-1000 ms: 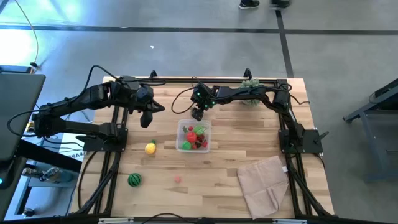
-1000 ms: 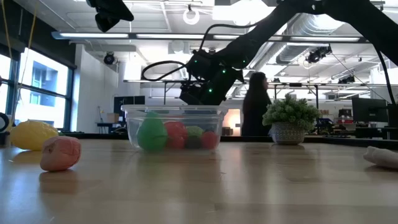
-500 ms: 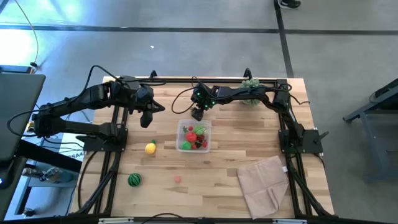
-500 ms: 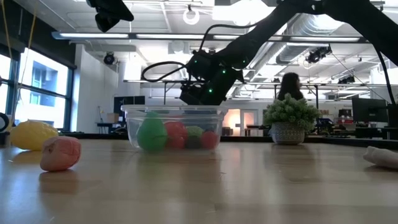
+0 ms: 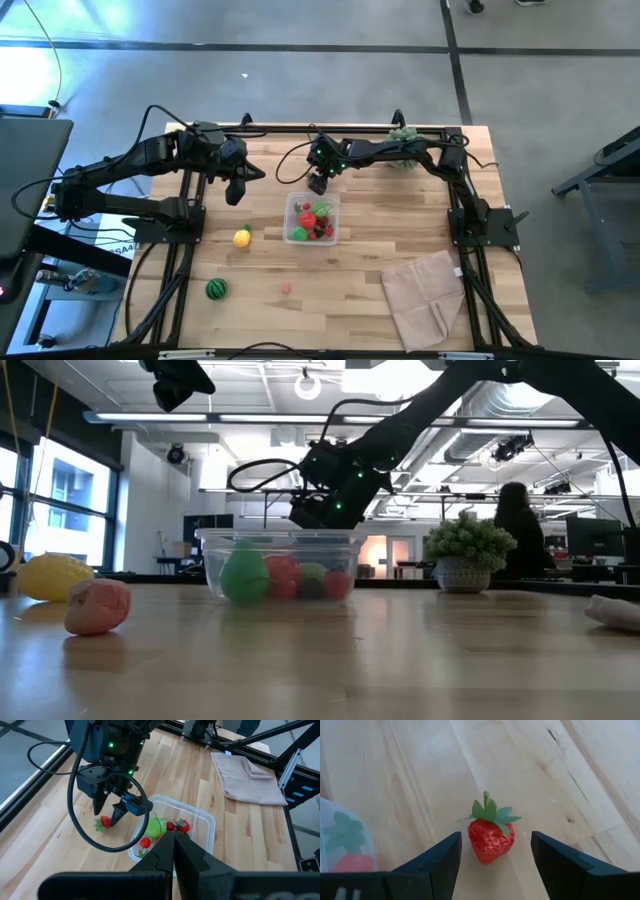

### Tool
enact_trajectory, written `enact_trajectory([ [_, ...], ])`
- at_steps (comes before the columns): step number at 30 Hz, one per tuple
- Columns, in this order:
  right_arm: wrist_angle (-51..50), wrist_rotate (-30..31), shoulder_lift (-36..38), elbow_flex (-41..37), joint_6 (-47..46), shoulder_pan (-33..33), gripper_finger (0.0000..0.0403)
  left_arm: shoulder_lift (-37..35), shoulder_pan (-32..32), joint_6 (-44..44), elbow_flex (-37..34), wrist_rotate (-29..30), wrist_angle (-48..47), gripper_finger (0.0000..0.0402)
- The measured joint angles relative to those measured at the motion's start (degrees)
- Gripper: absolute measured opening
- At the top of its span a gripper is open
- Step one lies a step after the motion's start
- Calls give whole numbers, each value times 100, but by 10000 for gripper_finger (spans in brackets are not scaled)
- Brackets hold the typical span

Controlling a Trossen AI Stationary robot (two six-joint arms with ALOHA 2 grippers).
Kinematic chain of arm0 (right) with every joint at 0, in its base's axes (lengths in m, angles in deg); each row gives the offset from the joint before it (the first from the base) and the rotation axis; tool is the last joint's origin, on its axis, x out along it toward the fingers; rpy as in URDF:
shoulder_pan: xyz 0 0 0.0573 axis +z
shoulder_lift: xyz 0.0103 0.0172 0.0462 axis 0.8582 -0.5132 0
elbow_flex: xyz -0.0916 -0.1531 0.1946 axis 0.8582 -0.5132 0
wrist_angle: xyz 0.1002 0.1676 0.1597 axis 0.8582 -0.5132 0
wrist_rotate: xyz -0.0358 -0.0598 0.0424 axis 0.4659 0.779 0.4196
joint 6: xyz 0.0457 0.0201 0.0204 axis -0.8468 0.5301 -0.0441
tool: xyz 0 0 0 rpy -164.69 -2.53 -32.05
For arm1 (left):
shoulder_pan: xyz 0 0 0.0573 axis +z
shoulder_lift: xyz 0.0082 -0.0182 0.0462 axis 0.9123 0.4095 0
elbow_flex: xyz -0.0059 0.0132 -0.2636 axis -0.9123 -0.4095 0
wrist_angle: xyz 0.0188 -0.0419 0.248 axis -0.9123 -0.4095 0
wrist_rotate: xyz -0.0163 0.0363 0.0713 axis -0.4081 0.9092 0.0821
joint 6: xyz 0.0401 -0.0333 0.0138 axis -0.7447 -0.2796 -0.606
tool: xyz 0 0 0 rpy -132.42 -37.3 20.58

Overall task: Pick and placing Produce into tupperware
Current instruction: Put the red strawberry into the transparent bin

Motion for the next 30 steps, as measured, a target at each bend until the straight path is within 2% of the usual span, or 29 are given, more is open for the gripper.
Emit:
enact_trajectory([
  [22,-4,150,-46,0,124,37,231,-1,1,0,0,0,0,1],
  [30,80,288,-63,0,-7,79,208,-1,2,0,0,0,0,1],
])
